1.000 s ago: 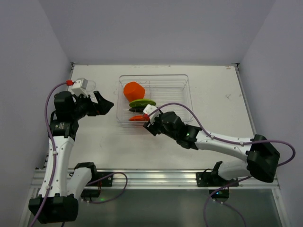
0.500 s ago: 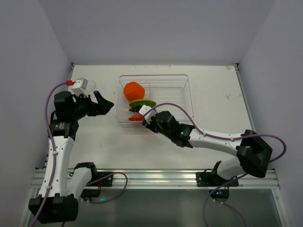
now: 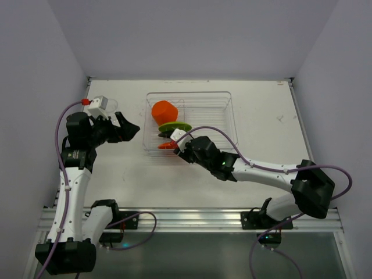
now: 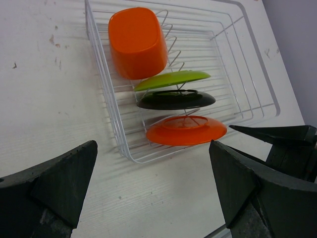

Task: Unload the mixed dishes from the dish rack

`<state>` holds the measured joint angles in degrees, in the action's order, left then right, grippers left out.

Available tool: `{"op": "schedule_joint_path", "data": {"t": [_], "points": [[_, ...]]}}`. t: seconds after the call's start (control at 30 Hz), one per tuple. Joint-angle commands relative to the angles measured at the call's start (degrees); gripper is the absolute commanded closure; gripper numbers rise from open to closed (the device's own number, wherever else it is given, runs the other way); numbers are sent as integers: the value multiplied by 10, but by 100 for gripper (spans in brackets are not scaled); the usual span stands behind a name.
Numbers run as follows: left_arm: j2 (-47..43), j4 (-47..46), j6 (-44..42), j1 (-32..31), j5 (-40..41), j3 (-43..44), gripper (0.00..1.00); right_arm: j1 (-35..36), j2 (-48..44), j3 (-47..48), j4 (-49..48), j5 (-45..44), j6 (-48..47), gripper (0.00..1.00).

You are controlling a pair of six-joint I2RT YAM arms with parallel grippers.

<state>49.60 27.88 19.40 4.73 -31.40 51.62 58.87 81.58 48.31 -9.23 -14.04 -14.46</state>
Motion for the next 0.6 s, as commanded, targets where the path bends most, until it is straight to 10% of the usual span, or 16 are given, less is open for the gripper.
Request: {"op": "schedule_joint_path", "data": {"t": [0.0, 0.57], "points": [[-1, -18, -5, -3, -16, 1, 0, 4, -22, 17, -37, -4, -11, 58], [2, -18, -9, -3, -19, 2, 0, 4, 31, 55, -34, 5, -32, 61]]}}
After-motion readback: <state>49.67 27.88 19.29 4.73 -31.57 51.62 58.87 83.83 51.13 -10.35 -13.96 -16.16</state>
